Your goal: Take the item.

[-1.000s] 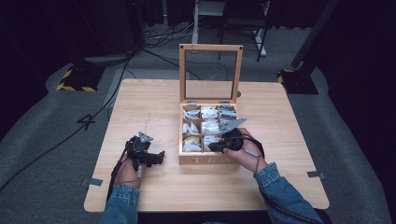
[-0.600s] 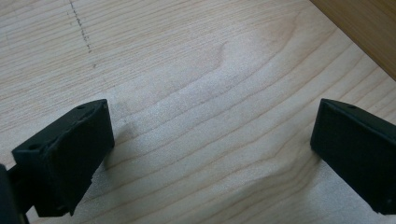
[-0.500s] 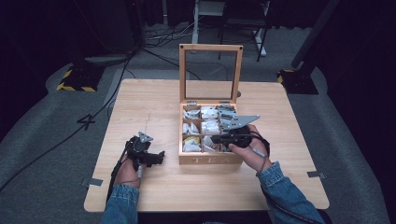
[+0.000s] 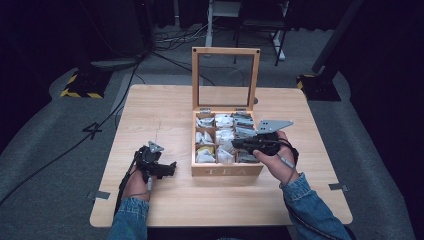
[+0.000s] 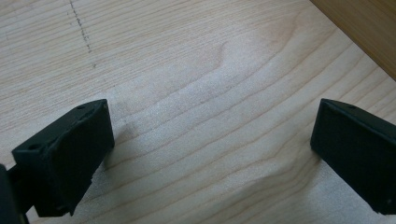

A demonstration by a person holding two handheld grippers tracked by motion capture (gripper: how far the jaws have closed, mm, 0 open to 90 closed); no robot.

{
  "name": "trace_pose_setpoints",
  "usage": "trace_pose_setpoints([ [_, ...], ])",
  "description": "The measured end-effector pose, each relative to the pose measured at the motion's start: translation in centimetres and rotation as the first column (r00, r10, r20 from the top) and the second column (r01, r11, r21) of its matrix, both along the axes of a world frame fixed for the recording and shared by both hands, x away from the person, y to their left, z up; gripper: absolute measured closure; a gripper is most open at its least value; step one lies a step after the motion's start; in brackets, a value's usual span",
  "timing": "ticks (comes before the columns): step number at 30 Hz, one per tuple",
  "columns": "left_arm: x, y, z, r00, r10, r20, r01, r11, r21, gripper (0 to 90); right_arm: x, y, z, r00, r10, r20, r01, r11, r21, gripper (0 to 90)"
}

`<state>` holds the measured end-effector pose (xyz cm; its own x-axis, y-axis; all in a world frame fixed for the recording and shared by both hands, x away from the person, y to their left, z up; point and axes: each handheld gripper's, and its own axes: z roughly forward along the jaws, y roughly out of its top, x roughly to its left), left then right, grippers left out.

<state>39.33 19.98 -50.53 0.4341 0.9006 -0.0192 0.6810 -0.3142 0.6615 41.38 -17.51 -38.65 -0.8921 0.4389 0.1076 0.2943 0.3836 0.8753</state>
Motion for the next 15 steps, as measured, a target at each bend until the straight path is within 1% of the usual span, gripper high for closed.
trace_pose_setpoints([
  [7,0.0,0.0,0.0,1.0000,0.000,0.000,0.000,1.0000,0.000,0.0,-0.4,-0.8,0.9,0.9997,-0.009,0.020,0.009,0.999,0.035,90.0],
  [15,0.0,0.0,0.0,1.0000,-0.001,0.000,0.001,1.0000,0.000,0.0,-0.6,-2.5,1.7,0.9981,-0.049,0.036,0.047,0.997,0.062,90.0],
])
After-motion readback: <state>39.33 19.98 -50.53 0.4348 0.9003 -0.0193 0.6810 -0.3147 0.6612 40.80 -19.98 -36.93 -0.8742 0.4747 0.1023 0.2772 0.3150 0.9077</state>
